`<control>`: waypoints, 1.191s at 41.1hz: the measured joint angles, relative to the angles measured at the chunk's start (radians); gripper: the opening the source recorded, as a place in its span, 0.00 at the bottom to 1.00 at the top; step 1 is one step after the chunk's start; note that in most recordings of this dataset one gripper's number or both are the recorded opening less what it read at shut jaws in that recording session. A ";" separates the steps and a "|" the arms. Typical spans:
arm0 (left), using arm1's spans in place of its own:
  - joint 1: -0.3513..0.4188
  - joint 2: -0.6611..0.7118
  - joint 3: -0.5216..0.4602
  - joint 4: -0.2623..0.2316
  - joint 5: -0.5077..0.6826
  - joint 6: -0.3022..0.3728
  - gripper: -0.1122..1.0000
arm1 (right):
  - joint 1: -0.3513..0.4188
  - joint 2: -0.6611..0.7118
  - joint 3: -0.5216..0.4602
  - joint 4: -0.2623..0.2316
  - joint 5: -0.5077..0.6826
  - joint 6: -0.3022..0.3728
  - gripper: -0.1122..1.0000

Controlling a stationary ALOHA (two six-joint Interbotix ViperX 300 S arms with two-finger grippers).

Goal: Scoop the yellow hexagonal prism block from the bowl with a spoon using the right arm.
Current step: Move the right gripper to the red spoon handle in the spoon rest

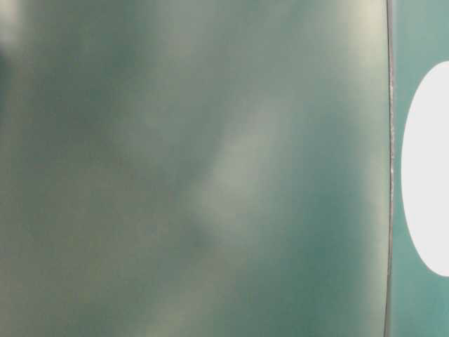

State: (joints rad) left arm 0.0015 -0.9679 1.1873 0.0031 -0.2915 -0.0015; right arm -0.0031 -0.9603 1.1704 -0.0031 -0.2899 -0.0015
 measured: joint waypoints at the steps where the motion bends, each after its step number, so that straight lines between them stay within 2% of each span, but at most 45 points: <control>1: 0.000 0.000 0.000 0.000 0.005 -0.003 0.10 | 0.000 0.002 0.000 0.000 0.002 0.002 0.10; 2: 0.000 -0.002 -0.011 0.000 0.023 -0.014 0.14 | 0.000 0.002 0.000 0.000 0.003 0.009 0.10; 12: -0.002 -0.005 -0.025 0.000 0.052 -0.023 0.12 | 0.000 0.003 -0.011 0.000 0.026 0.023 0.11; 14: -0.002 -0.005 -0.025 0.000 0.052 -0.023 0.12 | 0.000 0.003 -0.011 0.000 0.026 0.023 0.15; 17: -0.002 -0.003 -0.025 0.002 0.052 -0.023 0.12 | 0.000 0.003 -0.012 0.000 0.028 0.023 0.24; 23: -0.002 -0.003 -0.025 0.000 0.054 -0.025 0.12 | 0.000 0.003 -0.015 0.000 0.032 0.023 0.53; 28: -0.002 -0.002 -0.025 0.000 0.054 -0.023 0.12 | 0.000 0.009 -0.015 0.000 0.034 0.023 0.66; 40: -0.002 -0.002 -0.025 0.000 0.052 -0.023 0.12 | 0.003 0.075 -0.015 0.003 0.026 0.035 0.65; 49: -0.002 0.000 -0.025 0.000 0.057 -0.025 0.12 | 0.025 0.210 0.011 0.006 -0.101 0.063 0.65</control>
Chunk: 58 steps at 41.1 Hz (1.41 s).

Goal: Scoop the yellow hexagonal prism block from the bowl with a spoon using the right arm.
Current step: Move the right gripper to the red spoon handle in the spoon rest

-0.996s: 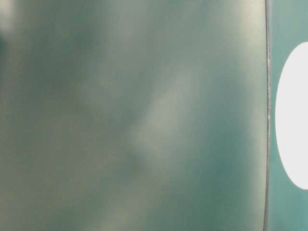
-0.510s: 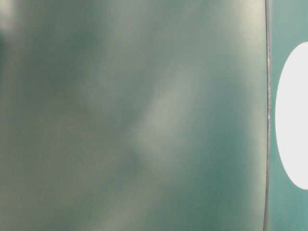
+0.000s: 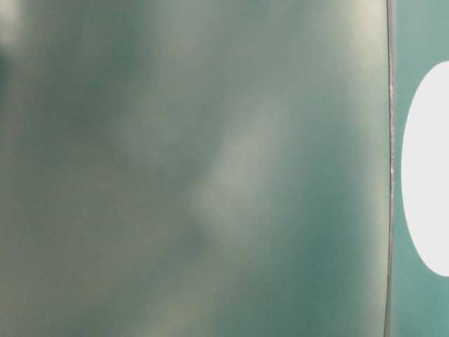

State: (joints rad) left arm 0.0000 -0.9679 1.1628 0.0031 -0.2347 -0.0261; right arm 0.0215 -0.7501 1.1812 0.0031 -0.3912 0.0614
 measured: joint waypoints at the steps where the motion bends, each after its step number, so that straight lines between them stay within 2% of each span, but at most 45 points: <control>1: 0.000 0.000 0.000 0.000 0.000 0.002 0.12 | 0.005 0.023 0.005 0.000 -0.020 0.003 0.65; 8: -0.005 0.000 0.000 0.003 0.000 0.002 0.12 | 0.049 0.170 0.038 0.032 -0.163 0.008 0.65; 14: -0.005 0.000 0.000 0.003 -0.002 0.000 0.12 | 0.103 0.287 0.067 0.091 -0.291 0.012 0.65; 21: -0.005 0.000 0.000 0.003 0.002 0.002 0.12 | 0.186 0.411 0.100 0.181 -0.419 0.012 0.65; 26: -0.006 0.000 0.000 0.005 0.003 0.000 0.12 | 0.244 0.479 0.114 0.247 -0.486 0.011 0.65; 39: -0.006 -0.002 0.002 0.005 0.003 0.002 0.12 | 0.353 0.632 0.118 0.365 -0.586 0.011 0.65; 47: -0.005 -0.002 0.000 0.005 0.003 0.002 0.12 | 0.393 0.699 0.118 0.391 -0.620 0.011 0.65; 58: -0.006 0.000 0.000 0.005 0.003 0.002 0.12 | 0.407 0.782 0.129 0.396 -0.630 0.011 0.65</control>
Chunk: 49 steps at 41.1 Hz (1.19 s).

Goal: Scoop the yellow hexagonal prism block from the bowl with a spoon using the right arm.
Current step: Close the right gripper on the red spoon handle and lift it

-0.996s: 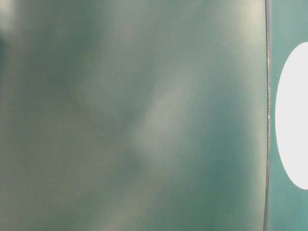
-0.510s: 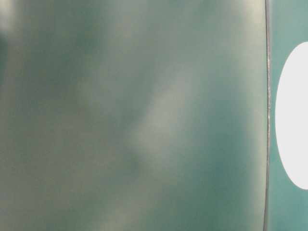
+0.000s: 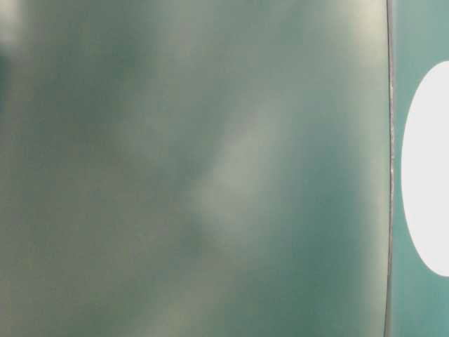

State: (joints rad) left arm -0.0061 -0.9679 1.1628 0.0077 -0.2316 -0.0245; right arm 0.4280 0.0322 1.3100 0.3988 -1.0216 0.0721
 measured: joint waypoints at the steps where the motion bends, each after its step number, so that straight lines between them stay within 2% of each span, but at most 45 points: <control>1: 0.000 0.000 0.000 0.000 -0.002 0.000 0.12 | 0.000 0.005 0.002 0.000 -0.002 0.000 0.65; 16: 0.000 0.000 0.000 0.000 -0.006 0.000 0.12 | 0.021 0.032 0.028 0.020 -0.018 0.000 0.65; 31: 0.000 0.000 0.000 0.000 -0.006 0.006 0.12 | 0.072 0.054 0.034 0.078 -0.032 0.020 0.65; 49: 0.000 0.000 0.000 0.000 -0.006 0.006 0.12 | 0.080 0.117 0.037 0.081 -0.104 0.067 0.61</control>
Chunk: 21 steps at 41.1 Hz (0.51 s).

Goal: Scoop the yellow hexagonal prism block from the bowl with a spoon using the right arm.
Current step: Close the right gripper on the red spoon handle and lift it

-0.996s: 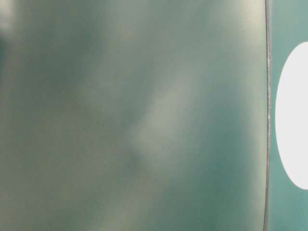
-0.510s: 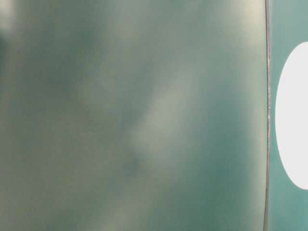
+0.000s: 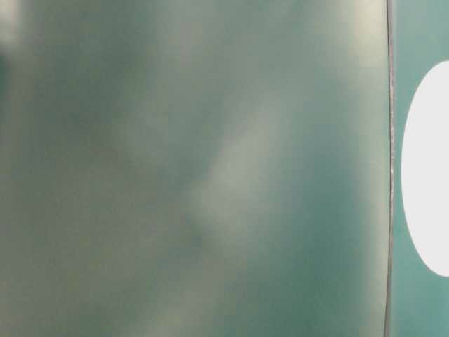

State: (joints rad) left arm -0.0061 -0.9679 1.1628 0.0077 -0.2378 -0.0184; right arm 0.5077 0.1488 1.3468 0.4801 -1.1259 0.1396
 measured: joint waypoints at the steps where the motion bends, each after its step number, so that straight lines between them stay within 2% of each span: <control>1: 0.000 0.000 0.000 0.000 0.002 0.000 0.12 | 0.000 0.000 0.002 0.000 -0.005 0.000 0.61; 21: 0.000 0.000 0.000 0.002 0.003 0.000 0.12 | 0.002 0.000 0.003 -0.002 -0.020 0.000 0.53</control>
State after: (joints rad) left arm -0.0061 -0.9679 1.1628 0.0092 -0.2347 -0.0184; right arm 0.5093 0.1488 1.3499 0.4786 -1.1459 0.1396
